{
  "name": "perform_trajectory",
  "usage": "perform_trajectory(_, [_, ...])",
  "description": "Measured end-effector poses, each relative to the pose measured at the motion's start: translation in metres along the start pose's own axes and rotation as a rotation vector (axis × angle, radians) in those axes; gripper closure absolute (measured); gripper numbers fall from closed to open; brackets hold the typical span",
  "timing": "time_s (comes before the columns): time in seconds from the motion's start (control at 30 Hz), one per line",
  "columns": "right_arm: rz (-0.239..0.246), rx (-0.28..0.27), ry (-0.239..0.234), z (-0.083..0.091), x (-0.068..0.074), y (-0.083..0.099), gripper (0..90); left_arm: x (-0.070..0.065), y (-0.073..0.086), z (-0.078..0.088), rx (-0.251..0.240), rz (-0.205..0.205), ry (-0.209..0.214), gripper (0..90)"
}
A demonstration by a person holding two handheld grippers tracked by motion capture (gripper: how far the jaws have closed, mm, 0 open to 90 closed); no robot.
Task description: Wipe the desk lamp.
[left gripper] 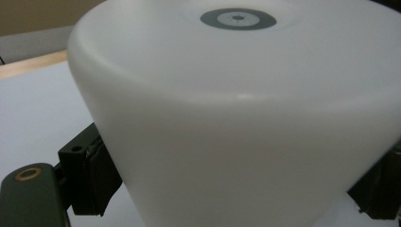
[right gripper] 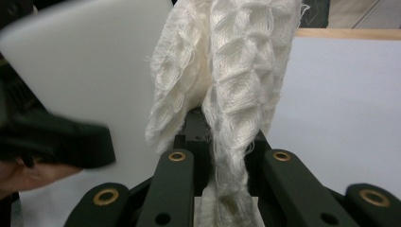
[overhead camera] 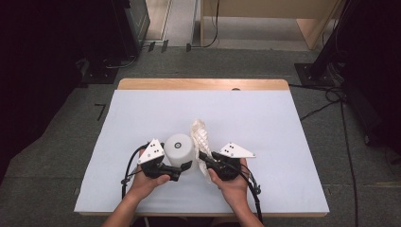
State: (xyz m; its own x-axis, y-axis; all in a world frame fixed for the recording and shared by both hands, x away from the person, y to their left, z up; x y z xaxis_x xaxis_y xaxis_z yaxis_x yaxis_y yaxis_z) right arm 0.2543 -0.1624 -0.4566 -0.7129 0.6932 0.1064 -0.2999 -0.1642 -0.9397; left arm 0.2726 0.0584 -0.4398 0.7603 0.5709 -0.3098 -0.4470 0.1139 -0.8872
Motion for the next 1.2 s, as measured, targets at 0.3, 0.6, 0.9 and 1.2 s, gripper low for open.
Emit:
perform_trajectory(0.3, [0.007, -0.004, 0.010, 0.001, 0.001, -0.002, 79.9, -0.001, 0.005, -0.005, 0.028, -0.011, -0.002, 8.8])
perform_trajectory(0.6, [0.013, -0.068, 0.035, 0.018, -0.002, -0.017, 79.9, -0.010, 0.020, -0.025, 0.109, -0.041, -0.002, 8.8])
perform_trajectory(0.9, [-0.005, 0.003, 0.037, 0.005, -0.007, -0.001, 79.9, -0.010, 0.012, -0.016, 0.071, -0.042, -0.001, 8.8])
perform_trajectory(1.2, [0.008, 0.046, 0.013, -0.005, -0.003, 0.006, 79.9, -0.003, 0.002, -0.002, 0.009, -0.008, 0.008, 8.8])
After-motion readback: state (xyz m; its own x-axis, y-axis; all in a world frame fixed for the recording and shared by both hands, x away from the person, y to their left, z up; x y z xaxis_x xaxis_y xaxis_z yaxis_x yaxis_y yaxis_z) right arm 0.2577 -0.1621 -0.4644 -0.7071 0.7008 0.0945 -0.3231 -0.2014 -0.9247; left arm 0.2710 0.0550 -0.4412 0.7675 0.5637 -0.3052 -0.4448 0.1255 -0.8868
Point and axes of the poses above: each handheld gripper's, and its own axes: z roughly backward along the jaws, y roughly out of its underside, x roughly to its left, the point moved 2 cm from there along -z, roughly forward along the jaws, and after that the axes turned 12 degrees about z, right-handed, at the moved point
